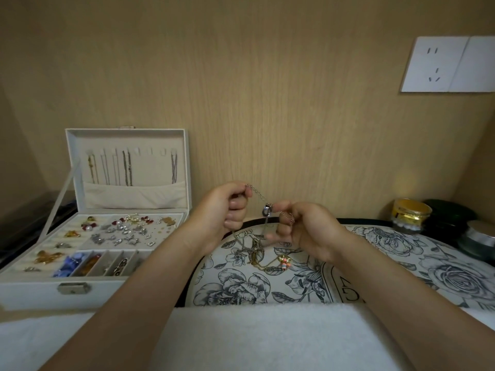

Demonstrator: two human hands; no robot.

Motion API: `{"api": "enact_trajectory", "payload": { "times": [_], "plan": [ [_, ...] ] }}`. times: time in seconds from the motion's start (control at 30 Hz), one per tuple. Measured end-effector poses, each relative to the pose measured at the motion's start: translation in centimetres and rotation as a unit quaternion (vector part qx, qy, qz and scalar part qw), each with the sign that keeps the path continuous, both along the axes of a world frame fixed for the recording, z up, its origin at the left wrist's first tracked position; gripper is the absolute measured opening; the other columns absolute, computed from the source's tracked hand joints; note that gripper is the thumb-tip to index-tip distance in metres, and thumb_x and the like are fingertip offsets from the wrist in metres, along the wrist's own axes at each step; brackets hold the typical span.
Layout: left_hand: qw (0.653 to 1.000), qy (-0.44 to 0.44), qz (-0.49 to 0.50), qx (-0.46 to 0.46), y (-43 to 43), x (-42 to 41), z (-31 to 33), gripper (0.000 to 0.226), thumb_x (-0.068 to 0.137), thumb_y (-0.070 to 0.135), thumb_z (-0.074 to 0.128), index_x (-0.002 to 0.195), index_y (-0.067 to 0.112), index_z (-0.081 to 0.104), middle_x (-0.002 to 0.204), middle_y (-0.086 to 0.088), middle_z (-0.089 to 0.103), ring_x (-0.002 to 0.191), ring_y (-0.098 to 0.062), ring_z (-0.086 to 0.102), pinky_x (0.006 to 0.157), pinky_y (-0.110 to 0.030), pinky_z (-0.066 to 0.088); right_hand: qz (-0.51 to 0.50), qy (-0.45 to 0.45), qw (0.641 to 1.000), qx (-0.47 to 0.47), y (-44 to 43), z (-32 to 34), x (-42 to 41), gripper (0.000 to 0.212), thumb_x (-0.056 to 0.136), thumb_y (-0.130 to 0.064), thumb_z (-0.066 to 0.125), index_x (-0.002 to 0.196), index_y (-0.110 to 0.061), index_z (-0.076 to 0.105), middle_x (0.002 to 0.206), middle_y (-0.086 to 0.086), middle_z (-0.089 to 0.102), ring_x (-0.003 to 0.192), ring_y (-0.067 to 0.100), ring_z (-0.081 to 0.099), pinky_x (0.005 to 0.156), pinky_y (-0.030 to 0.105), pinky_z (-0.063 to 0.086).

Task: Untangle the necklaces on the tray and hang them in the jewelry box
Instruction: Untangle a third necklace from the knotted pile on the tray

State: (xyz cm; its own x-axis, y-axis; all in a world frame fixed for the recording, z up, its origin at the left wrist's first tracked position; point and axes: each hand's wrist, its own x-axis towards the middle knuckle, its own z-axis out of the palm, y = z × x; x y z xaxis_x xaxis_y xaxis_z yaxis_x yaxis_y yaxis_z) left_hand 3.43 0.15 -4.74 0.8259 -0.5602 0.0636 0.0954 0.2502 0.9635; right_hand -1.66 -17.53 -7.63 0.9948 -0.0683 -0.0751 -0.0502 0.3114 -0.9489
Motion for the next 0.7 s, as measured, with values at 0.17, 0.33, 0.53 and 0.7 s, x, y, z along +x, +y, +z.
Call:
{"api": "enact_trajectory", "payload": {
  "times": [0.17,0.33,0.53,0.7],
  "plan": [
    [0.997,-0.054,0.022,0.044,0.3,-0.1,0.3,0.025,0.100,0.025,0.050,0.076,0.018,0.049,0.048,0.010,0.023,0.040,-0.007,0.015,0.041,-0.020,0.006,0.056,-0.037,0.977,-0.202,0.1,0.1,-0.3,0.025,0.098,-0.014,0.046,0.087,-0.009,0.067,0.061,-0.003,0.028,0.050,0.012,0.020,0.047,0.025,0.016],
    [0.974,-0.139,0.109,0.142,0.6,0.0,-0.1,0.021,0.098,0.020,0.058,0.078,0.014,0.055,0.048,0.008,0.033,0.043,-0.012,0.028,0.044,-0.024,0.022,-0.009,-0.092,0.957,-0.275,0.1,-0.2,-0.2,0.019,0.099,-0.019,0.058,0.093,-0.012,0.075,0.073,-0.003,0.063,0.053,0.010,0.045,0.048,0.019,0.033],
    [0.957,-0.144,0.084,0.237,0.7,0.3,-0.7,0.025,0.096,0.015,0.056,0.073,0.011,0.063,0.056,-0.001,0.043,0.053,-0.016,0.041,0.051,-0.027,0.036,-0.012,-0.110,0.969,-0.220,-0.1,0.1,-0.2,0.022,0.102,-0.009,0.050,0.091,-0.004,0.069,0.056,0.004,0.056,0.072,0.027,0.064,0.073,0.038,0.046],
    [0.911,-0.199,0.089,0.349,0.3,-0.6,-0.8,0.016,0.092,0.032,0.064,0.092,0.021,0.075,0.096,-0.009,0.064,0.076,-0.015,0.064,0.073,-0.030,0.049,-0.021,-0.111,0.967,-0.227,0.1,0.5,-0.2,0.021,0.101,-0.016,0.054,0.092,-0.010,0.072,0.051,-0.007,0.034,0.045,0.009,0.030,0.049,0.026,0.033]
  ]
}}
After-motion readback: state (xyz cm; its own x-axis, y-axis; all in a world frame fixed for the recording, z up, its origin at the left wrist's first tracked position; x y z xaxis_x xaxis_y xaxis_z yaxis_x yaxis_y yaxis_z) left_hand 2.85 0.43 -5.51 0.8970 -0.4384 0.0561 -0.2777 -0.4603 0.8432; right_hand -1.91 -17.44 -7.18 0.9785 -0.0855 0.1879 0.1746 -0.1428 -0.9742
